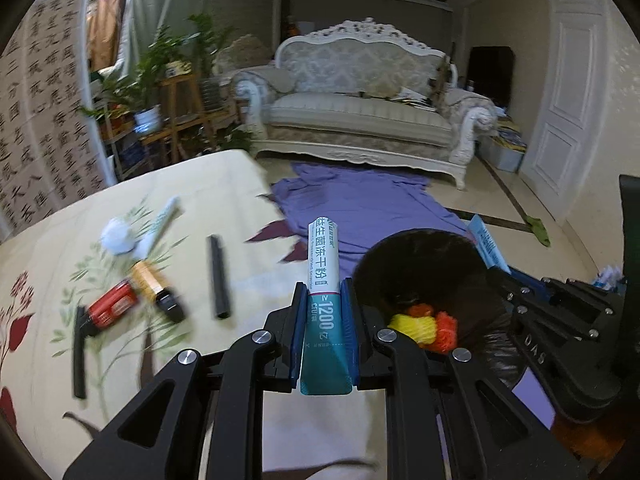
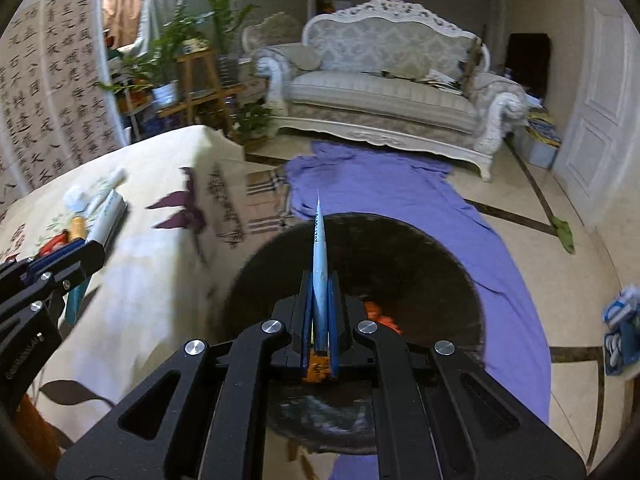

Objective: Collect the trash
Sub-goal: 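Carry the tube and pen over the black bin and open both tools, then move both open tools back over the items on the table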

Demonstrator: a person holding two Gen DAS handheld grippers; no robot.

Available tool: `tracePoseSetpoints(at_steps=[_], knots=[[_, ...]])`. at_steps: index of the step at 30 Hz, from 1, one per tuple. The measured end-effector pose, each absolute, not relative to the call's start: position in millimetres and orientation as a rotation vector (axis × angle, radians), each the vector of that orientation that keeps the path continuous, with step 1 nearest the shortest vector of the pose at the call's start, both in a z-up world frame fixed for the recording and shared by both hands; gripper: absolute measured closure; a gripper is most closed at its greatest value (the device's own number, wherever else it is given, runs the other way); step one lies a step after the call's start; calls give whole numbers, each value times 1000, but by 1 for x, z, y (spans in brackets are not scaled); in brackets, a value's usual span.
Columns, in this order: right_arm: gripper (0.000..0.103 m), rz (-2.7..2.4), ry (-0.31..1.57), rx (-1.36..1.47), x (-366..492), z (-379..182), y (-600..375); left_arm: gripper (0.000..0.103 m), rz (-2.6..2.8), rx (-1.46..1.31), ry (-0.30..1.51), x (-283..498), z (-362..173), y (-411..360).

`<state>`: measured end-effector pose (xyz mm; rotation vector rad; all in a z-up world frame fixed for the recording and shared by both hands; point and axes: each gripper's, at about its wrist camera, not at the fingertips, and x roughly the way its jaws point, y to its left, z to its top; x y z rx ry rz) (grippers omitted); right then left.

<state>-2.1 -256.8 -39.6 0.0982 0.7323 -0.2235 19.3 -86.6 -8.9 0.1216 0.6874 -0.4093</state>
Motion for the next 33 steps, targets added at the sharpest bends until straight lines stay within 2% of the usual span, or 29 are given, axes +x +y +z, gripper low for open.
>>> tracePoseSetpoints(at_steps=[12, 14, 16, 17, 18, 20, 23, 28, 33], knots=[[95, -302, 754, 149, 9, -60, -304, 84, -459, 198, 698, 46, -24, -144], [92, -309, 757, 159, 11, -64, -310, 81, -460, 209, 710, 50, -29, -148], [77, -325, 759, 164, 11, -67, -315, 70, -453, 215, 721, 53, -31, -149], [75, -331, 757, 165, 11, -67, -317, 60, -446, 214, 723, 53, -33, -149], [73, -336, 758, 168, 10, -68, -319, 55, -443, 213, 725, 53, -33, -149], [71, -344, 759, 172, 11, -69, -322, 52, -442, 204, 730, 54, -33, -147], [64, -358, 755, 184, 9, -68, -325, 41, -430, 199, 728, 53, -32, -146], [48, -358, 732, 169, 8, -60, -319, 34, -395, 198, 719, 50, -30, -136], [40, -320, 738, 142, 11, -56, -301, 33, -353, 187, 721, 44, -28, -111]])
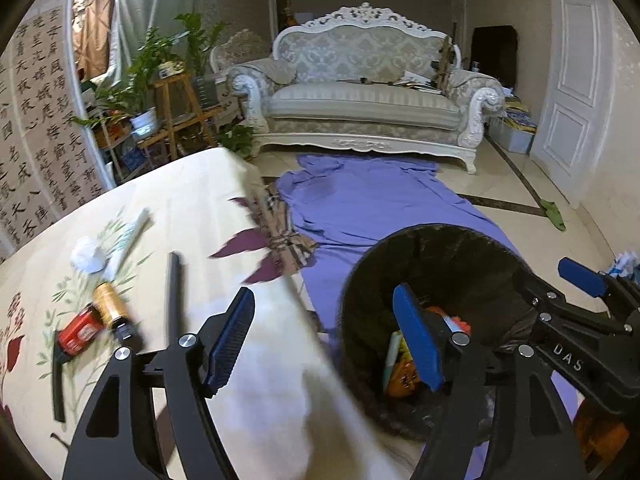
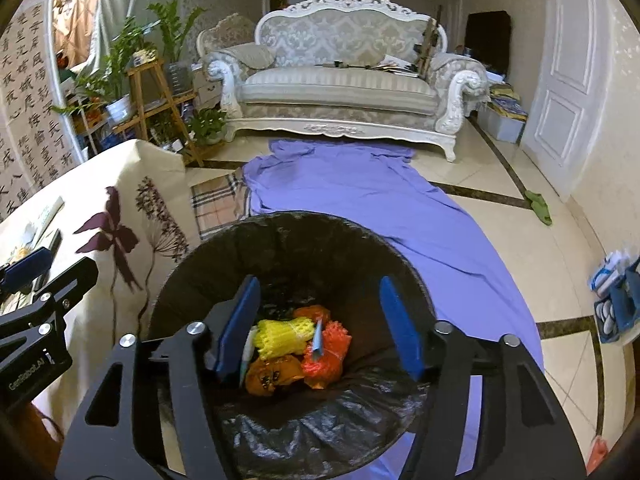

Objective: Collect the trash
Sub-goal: 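Move both open tools back over the items on the table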

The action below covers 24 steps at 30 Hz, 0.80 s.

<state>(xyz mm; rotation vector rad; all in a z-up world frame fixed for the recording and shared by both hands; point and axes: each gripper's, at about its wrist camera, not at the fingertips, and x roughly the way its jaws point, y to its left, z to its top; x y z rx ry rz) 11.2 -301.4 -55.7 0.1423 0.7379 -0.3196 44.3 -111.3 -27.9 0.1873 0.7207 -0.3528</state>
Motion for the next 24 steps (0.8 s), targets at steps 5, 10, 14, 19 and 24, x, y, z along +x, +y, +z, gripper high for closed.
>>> tracePoseSetpoints(at_steps=[5, 10, 14, 19, 24], knots=[[38, -270, 740, 116, 14, -54, -278, 33, -285, 182, 721, 40, -24, -79], [38, -178, 743, 132, 21, -47, -250, 33, -201, 158, 713, 38, -17, -41], [38, -119, 737, 117, 26, -41, -225, 33, -132, 143, 709, 42, -15, -9], [38, -63, 735, 91, 32, -34, -195, 33, -61, 124, 718, 54, -18, 28], [38, -12, 744, 74, 41, -32, -170, 33, -30, 130, 752, 69, -26, 47]])
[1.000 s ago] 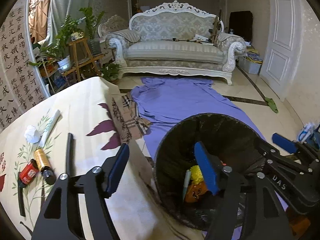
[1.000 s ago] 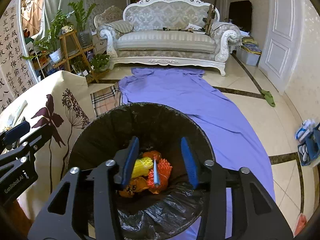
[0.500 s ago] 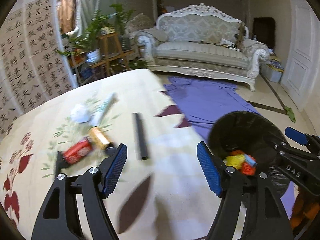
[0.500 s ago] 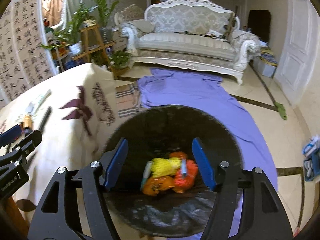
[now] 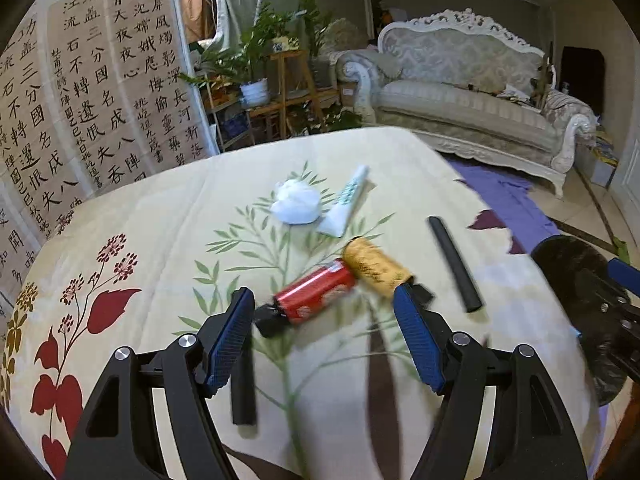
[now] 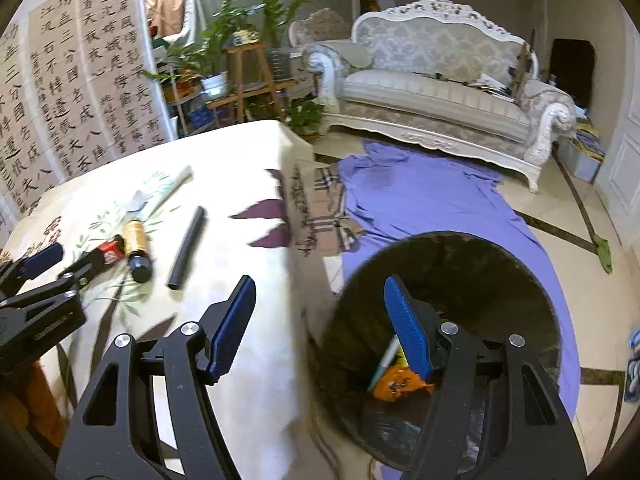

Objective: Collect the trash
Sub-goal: 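Move both open tools back over the items on the table, then grasp the red can with the left tool while the right tool grasps the gold bottle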

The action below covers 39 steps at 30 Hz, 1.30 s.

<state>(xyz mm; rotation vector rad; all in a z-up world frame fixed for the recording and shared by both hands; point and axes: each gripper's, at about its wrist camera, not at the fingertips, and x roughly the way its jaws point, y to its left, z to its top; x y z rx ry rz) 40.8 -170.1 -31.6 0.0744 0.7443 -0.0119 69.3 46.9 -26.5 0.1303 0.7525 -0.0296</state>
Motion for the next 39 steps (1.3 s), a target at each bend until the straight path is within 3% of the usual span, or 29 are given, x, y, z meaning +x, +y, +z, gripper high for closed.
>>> tracePoseSetpoints(at_steps=[10, 17, 22, 39], knots=[[38, 47, 757, 44, 57, -31, -142, 37, -45, 162, 818, 93, -40, 54], [38, 75, 762, 29, 69, -31, -129, 57, -68, 157, 869, 102, -46, 58], [38, 94, 762, 20, 74, -30, -123, 78, -92, 150, 882, 102, -47, 58], [38, 216, 767, -57, 97, -28, -66, 78, -44, 73, 841, 94, -32, 92]])
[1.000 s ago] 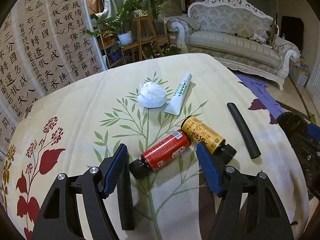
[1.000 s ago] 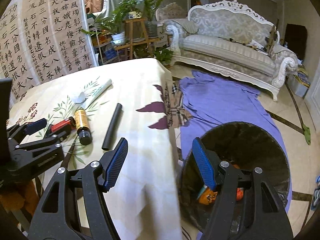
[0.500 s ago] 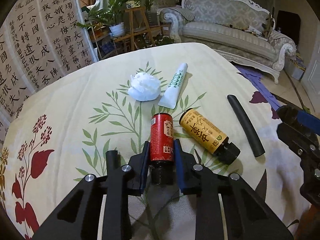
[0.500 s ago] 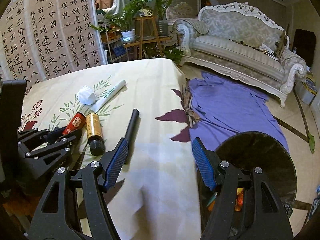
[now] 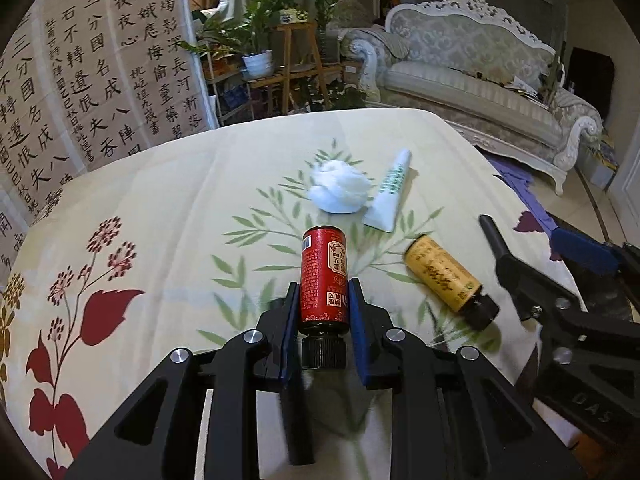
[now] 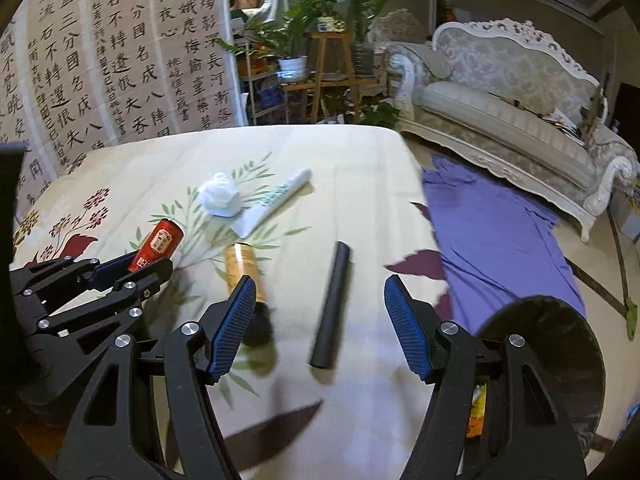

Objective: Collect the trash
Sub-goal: 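Grasp the red can with the left tool while the right tool grasps the gold bottle, then carry the red can and gold bottle over the black bin and open both tools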

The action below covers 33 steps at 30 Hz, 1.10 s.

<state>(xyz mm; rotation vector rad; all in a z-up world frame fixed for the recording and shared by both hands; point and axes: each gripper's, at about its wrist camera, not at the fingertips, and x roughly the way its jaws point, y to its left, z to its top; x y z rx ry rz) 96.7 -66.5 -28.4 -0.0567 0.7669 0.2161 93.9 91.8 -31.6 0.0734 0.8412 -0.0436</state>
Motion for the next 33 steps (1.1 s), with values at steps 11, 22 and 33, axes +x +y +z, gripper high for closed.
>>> tracePoseSetpoints(at_steps=[11, 22, 33], knots=[[70, 282, 868, -132, 115, -50, -30, 78, -11, 33, 845, 92, -33, 119], [80, 271, 824, -118, 89, -35, -38, 78, -10, 14, 818, 79, -24, 120], [80, 145, 746, -50, 39, -7, -97, 78, -106, 24, 766, 44, -11, 78]])
